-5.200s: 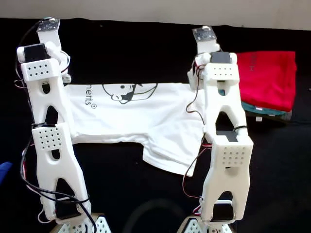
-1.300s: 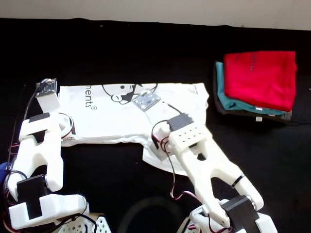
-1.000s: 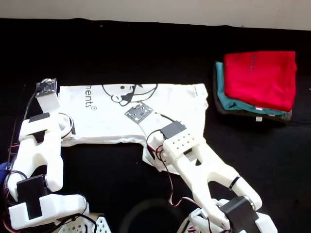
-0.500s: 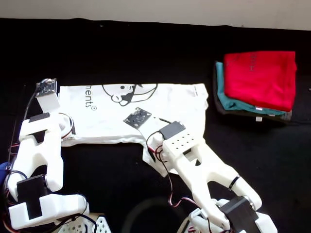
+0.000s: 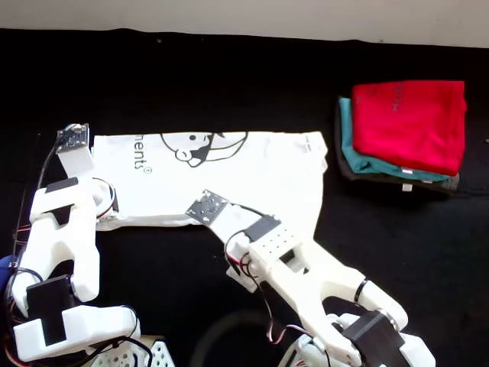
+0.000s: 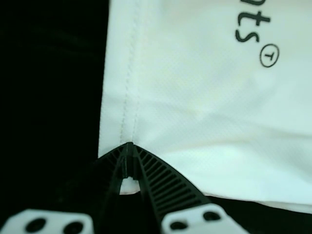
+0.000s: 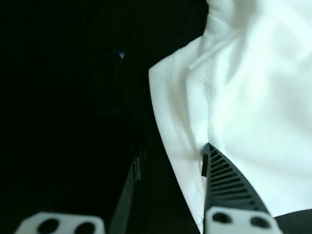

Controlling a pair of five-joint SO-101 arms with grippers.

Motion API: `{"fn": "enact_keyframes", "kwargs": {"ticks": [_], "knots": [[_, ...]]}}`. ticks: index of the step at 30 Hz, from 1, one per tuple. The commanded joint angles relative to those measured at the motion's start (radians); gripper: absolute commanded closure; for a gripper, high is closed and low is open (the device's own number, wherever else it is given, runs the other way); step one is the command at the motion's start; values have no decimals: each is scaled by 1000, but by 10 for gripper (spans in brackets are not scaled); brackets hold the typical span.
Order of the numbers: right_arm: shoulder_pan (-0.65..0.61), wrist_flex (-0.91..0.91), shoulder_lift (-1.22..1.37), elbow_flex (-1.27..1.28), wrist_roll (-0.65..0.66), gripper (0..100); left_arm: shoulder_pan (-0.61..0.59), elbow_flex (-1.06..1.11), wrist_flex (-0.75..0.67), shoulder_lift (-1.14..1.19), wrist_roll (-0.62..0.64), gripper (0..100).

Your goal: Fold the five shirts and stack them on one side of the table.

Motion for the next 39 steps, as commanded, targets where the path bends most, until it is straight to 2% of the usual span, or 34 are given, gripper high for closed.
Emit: {"fn": "enact_keyframes", "kwargs": {"ticks": [1,4,7,12,17,22,30,34,39], "knots": [[51,-51,-28,25,11,807,-10,7,-11,-18,-2,991],[101,-71,-28,31,20,807,-10,7,-11,-18,-2,991],[107,-71,-28,39,78,807,-10,7,-11,-18,-2,991],[108,-71,-24,56,81,810,-8,7,-12,-18,-2,991],[111,-88,133,39,83,817,-8,7,-12,-18,-2,991],[127,-30,180,-62,78,987,-8,8,-12,-18,-2,991],[136,74,180,-194,81,993,-8,8,-12,-18,-2,991],[213,142,183,-323,83,993,-8,8,-12,-18,-2,991],[318,194,193,-504,184,993,-8,8,-12,-18,-2,991]]}}
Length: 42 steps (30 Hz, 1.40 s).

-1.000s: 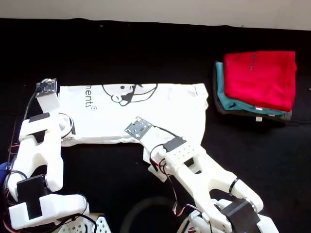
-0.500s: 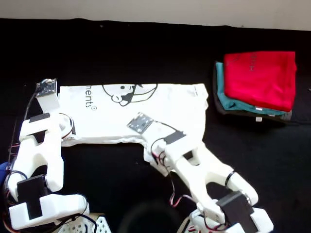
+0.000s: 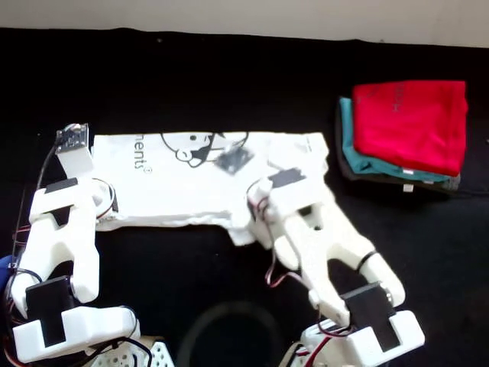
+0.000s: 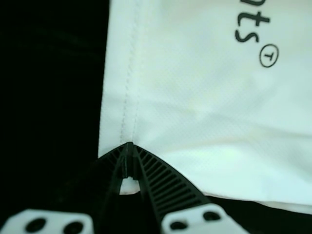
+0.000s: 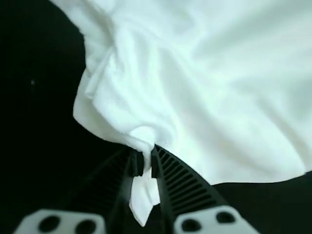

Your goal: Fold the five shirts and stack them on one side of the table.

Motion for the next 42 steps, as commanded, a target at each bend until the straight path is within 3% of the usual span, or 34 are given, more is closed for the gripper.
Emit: {"fn": "enact_keyframes", "kwargs": {"ticks": [1,11,19,22,25,32,37,40,42], "knots": [[67,21,4,-150,44,993,-8,2,-9,-15,-2,991],[96,25,395,-605,40,993,-8,2,-9,-15,-2,991],[113,140,717,-1035,40,985,-8,2,-9,-15,-2,991],[117,243,800,-1191,21,903,-8,2,-9,-15,-2,991],[125,294,842,-1337,-32,832,-8,2,-9,-15,-2,991],[165,306,880,-1546,-124,832,-8,2,-9,-15,-2,991],[170,444,880,-1662,-157,830,-8,2,-9,-15,-2,991],[143,570,885,-1722,-152,840,-8,2,-9,-15,-2,991],[105,622,889,-1732,-150,907,-8,2,-9,-15,-2,991]]}}
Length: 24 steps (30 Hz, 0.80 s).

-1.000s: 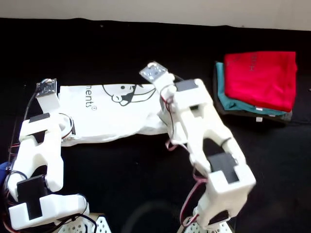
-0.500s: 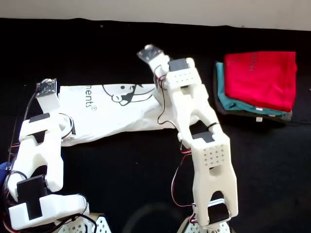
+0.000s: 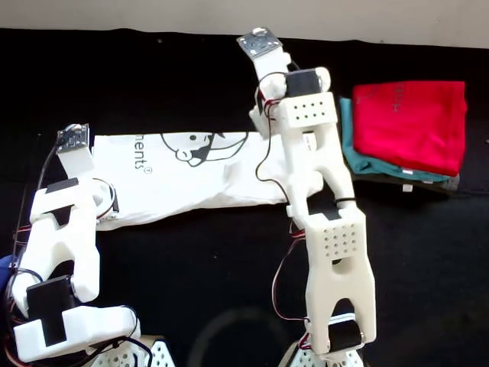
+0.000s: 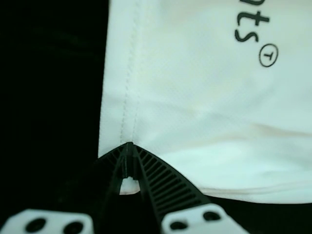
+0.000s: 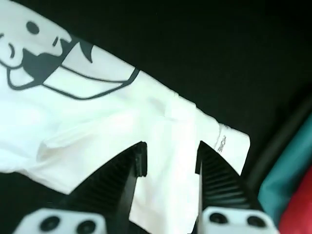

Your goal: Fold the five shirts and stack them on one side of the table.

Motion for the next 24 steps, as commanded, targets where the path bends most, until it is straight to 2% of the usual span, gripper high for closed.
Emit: {"fn": "enact_keyframes", "kwargs": {"ticks": [1,2,4,10,19,24], "knots": [[-64,79,-1,-42,-9,957,-8,2,-9,-15,-2,991],[-88,79,-1,-12,-11,998,-8,2,-9,-15,-2,991],[-128,76,-1,44,-14,977,-8,2,-9,-15,-2,991],[-220,-47,-1,228,-15,993,-8,2,-9,-15,-2,991],[-222,-343,-1,424,-15,993,-8,2,-9,-15,-2,991],[-220,-252,-38,364,-15,993,-8,2,-9,-15,-2,991]]}}
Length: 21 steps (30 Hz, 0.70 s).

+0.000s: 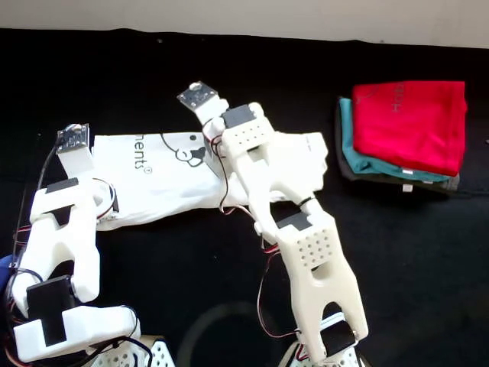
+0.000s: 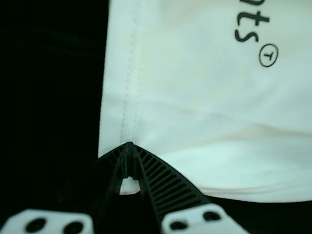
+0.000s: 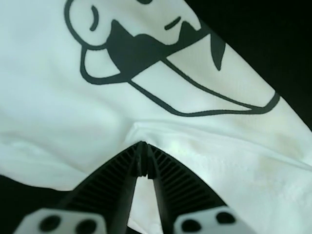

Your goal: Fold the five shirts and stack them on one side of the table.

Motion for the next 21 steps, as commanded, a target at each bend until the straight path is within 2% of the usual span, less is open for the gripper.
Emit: {"fn": "enact_keyframes", "kwargs": {"ticks": [1,4,7,13,21], "knots": [[-2,91,-62,-110,-9,993,-8,2,-9,-15,-2,991],[-30,182,-93,-196,-21,993,-8,2,-9,-15,-2,991],[-76,237,-91,-231,-94,993,-8,2,-9,-15,-2,991],[-157,199,8,-205,-121,993,-8,2,-9,-15,-2,991],[-160,245,84,-205,-121,993,-8,2,-9,-15,-2,991]]}}
